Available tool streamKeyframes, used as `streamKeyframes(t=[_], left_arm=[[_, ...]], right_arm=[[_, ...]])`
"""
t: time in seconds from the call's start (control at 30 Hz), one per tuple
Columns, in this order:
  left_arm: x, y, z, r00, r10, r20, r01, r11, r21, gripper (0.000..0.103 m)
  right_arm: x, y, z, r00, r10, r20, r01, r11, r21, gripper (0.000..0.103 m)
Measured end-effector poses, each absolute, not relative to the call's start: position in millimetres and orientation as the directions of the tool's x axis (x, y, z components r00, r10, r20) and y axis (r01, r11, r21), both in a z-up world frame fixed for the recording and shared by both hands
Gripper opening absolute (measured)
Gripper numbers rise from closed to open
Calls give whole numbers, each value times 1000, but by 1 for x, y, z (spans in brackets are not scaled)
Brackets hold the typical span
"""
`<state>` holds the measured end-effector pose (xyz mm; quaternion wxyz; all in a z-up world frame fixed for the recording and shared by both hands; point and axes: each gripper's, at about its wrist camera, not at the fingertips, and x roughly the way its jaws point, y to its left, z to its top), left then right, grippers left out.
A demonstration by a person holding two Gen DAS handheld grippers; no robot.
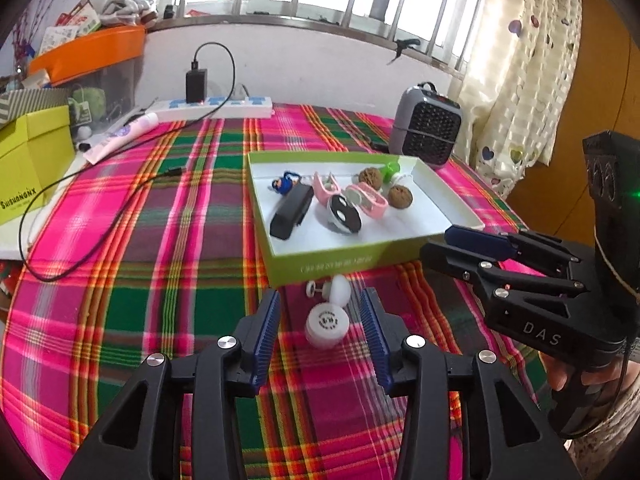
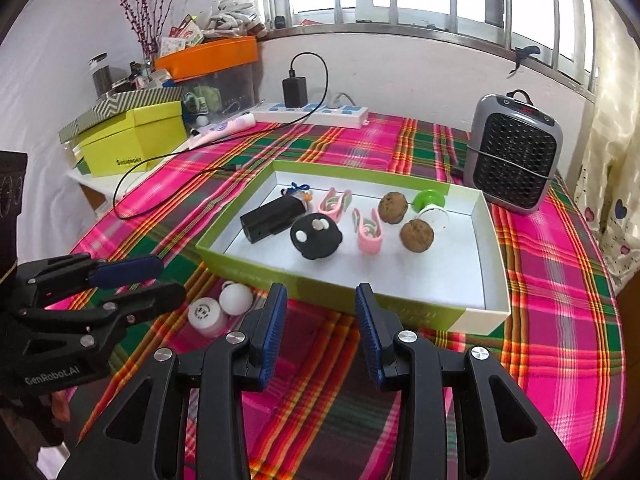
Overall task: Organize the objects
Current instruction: 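Move both tools back toward the white jar and white ball beside the tray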
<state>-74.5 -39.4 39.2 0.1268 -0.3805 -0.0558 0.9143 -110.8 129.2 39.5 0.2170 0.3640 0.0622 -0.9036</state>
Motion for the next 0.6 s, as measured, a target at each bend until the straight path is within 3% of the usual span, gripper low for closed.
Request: streamKeyframes(t=[0.6], left_arm=[[-82, -25, 15, -624, 277, -730, -190, -961, -203, 40]], right_arm=[[-103, 133, 32, -626, -353, -695, 435, -898, 65, 37]])
